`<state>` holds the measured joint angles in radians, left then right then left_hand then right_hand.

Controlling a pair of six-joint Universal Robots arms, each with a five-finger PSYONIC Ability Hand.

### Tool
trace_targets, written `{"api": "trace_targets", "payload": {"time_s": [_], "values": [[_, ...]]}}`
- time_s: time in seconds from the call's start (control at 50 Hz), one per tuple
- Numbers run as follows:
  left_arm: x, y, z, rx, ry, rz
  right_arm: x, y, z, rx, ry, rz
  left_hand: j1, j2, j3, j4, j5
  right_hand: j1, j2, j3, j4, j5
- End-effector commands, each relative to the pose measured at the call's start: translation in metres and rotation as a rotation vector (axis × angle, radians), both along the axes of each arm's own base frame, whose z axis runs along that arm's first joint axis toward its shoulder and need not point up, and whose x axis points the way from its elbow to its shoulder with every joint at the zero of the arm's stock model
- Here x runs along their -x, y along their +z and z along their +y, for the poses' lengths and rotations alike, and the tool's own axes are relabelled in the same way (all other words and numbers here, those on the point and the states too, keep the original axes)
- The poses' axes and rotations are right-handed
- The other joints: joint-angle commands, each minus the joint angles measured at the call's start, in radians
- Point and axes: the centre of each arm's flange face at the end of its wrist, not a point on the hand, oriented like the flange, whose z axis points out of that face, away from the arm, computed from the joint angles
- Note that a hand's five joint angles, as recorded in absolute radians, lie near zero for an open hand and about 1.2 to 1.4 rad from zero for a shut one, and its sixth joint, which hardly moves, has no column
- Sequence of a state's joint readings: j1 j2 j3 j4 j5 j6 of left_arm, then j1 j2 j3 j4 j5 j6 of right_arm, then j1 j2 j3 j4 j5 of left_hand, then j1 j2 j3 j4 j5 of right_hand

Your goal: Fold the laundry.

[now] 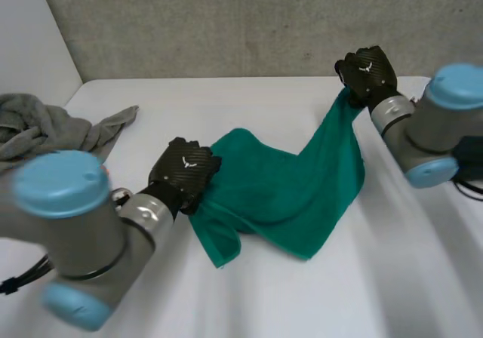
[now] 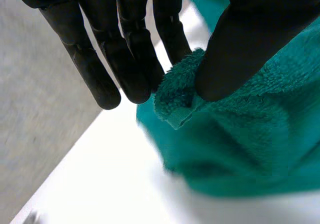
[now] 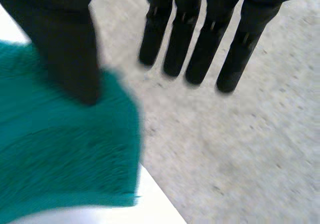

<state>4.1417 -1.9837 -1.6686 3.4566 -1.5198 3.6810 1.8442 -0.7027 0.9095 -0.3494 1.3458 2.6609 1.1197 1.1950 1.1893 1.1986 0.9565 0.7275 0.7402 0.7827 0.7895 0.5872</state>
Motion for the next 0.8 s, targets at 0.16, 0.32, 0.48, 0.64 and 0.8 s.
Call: {"api": "trace_targets", "payload": {"time_s": [0.16, 0.32, 0.48, 0.64, 0.8], "values": [[-0.012, 0.076, 0.002, 0.020, 0.082, 0.249, 0.003, 0.057, 0.033, -0.066, -0.031, -0.190, -0.945, -1.020, -1.015, -1.024, -0.956, -0.553, -0.566, -0.608, -0.615, -0.587], [-0.070, 0.089, 0.025, -0.208, 0.290, 0.403, 0.031, 0.073, 0.115, -0.454, -0.024, -0.129, -0.945, -1.020, -1.015, -1.024, -0.956, -0.553, -0.566, -0.608, -0.615, -0.587], [-0.105, 0.055, 0.044, -0.537, 0.467, 0.371, 0.039, 0.032, 0.196, -0.808, 0.106, -0.026, -0.909, -0.985, -0.979, -0.988, -0.921, -0.377, -0.390, -0.432, -0.439, -0.412], [-0.096, 0.020, 0.048, -0.780, 0.423, 0.361, 0.025, -0.008, 0.237, -0.757, 0.223, 0.013, -0.795, -0.870, -0.864, -0.874, -0.806, -0.180, -0.193, -0.235, -0.242, -0.214], [-0.083, 0.003, 0.037, -0.798, 0.409, 0.352, 0.012, -0.043, 0.238, -0.697, 0.186, 0.043, -0.833, -0.908, -0.902, -0.912, -0.844, -0.071, -0.084, -0.127, -0.134, -0.106]]}}
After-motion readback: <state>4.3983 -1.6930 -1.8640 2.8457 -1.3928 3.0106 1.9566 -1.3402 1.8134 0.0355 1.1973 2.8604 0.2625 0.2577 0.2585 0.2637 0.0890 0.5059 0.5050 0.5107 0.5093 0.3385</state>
